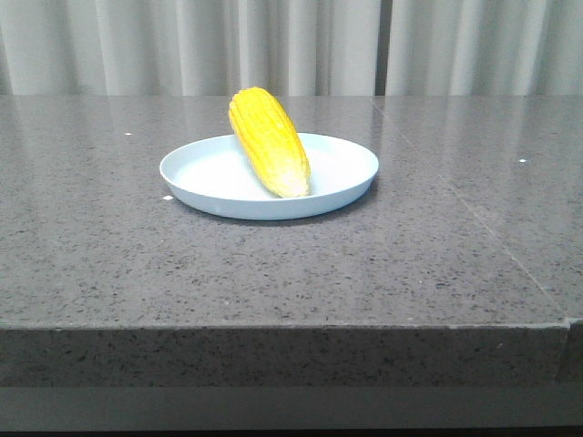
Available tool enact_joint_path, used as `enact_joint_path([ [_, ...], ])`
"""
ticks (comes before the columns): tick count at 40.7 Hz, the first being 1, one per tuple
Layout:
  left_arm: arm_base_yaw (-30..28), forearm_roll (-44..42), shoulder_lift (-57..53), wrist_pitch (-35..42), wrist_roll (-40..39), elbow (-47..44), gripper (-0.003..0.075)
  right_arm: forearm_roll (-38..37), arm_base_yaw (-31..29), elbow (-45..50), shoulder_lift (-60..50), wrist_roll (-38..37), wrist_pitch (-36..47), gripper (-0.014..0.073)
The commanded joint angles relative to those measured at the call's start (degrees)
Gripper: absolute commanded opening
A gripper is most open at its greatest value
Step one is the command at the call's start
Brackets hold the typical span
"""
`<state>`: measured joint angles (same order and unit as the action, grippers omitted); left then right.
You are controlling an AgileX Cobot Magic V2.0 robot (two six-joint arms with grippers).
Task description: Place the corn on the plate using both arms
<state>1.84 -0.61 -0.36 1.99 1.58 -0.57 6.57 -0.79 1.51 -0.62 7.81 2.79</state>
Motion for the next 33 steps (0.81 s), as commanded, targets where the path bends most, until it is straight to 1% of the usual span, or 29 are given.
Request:
enact_joint_path([
  [1,0.37,0.61,-0.89,4.44,-0.07,-1.19,-0.0020,0.23,-0.45,-1.23,-0.69,0.23,5.30,-0.0069],
  [12,0.37,0.61,-0.89,4.44,-0.07,-1.19,-0.0020,0.22,-0.45,-1.23,-0.68,-0.39,5.16,-0.0069],
  [16,0.37,0.61,-0.89,4.44,-0.07,-1.19,-0.0020,-1.18,-0.45,-1.23,-0.68,-4.77,5.21,-0.0069],
  [19,0.37,0.61,-0.89,4.44,-0.07,-1.19,-0.0020,-4.35,-0.45,-1.23,-0.98,-8.85,5.50,-0.0069],
  [22,0.37,0.61,-0.89,4.44,-0.07,-1.19,-0.0020,-4.95,-0.39,-1.23,-0.98,-11.50,5.54,-0.0069],
  [33,0.37,0.61,-0.89,4.44,-0.07,-1.19,-0.0020,-4.95,-0.19,-1.23,-1.02,-11.81,5.48,-0.0069],
])
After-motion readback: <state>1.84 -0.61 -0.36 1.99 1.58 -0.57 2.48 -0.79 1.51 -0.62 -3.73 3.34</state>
